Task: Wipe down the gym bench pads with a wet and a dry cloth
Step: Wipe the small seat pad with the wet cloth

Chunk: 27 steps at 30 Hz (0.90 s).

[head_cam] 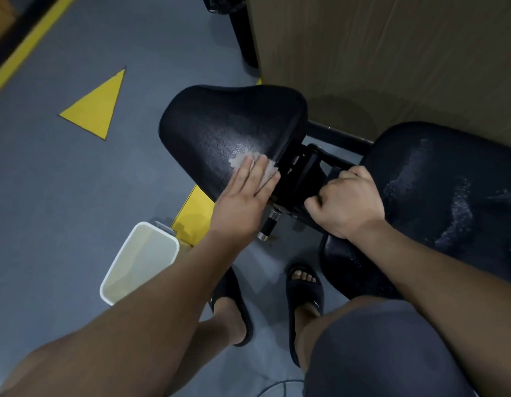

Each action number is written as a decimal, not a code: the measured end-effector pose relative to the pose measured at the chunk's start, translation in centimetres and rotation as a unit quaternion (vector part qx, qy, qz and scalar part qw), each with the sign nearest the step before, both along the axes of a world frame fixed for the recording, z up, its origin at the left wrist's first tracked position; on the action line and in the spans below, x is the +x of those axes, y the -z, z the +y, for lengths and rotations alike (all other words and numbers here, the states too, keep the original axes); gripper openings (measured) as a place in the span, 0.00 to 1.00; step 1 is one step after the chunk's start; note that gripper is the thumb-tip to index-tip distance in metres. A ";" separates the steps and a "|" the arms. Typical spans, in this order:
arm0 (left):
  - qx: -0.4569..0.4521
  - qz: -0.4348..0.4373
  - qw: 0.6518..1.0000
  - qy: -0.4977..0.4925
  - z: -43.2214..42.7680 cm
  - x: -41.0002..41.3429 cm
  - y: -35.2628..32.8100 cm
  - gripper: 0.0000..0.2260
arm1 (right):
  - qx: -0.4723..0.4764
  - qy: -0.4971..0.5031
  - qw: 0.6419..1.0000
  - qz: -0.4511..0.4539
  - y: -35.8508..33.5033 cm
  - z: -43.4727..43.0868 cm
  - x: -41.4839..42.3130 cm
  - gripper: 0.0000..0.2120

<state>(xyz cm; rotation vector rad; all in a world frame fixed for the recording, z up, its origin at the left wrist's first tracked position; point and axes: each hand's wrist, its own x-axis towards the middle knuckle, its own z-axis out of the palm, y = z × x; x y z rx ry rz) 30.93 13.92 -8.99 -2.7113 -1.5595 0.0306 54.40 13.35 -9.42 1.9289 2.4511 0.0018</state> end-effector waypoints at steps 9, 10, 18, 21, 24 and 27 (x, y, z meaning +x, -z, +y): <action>-0.017 0.022 1.000 0.007 6.3 4.3 -0.5 0.26 | 0.025 0.005 0.999 0.029 0.6 0.1 0.1 0.26; -0.015 0.013 1.000 0.003 6.1 4.1 -0.5 0.26 | 0.028 0.003 0.999 0.032 0.7 0.0 0.1 0.25; 0.024 -0.103 0.992 -0.067 -1.0 -0.9 1.0 0.23 | 0.018 0.000 0.999 0.028 0.2 0.0 -0.2 0.26; -0.020 -0.192 0.963 -0.189 -3.4 -0.9 1.3 0.23 | 0.011 0.006 1.000 0.016 -0.1 -0.1 -0.3 0.26; -0.057 -0.252 0.922 -0.289 -2.3 -0.2 1.2 0.24 | 0.003 0.005 1.000 0.008 -0.1 -0.1 -0.3 0.28; -0.051 -0.295 0.876 -0.378 1.8 -0.7 0.9 0.24 | -0.002 0.004 1.000 0.001 0.0 -0.1 -0.1 0.27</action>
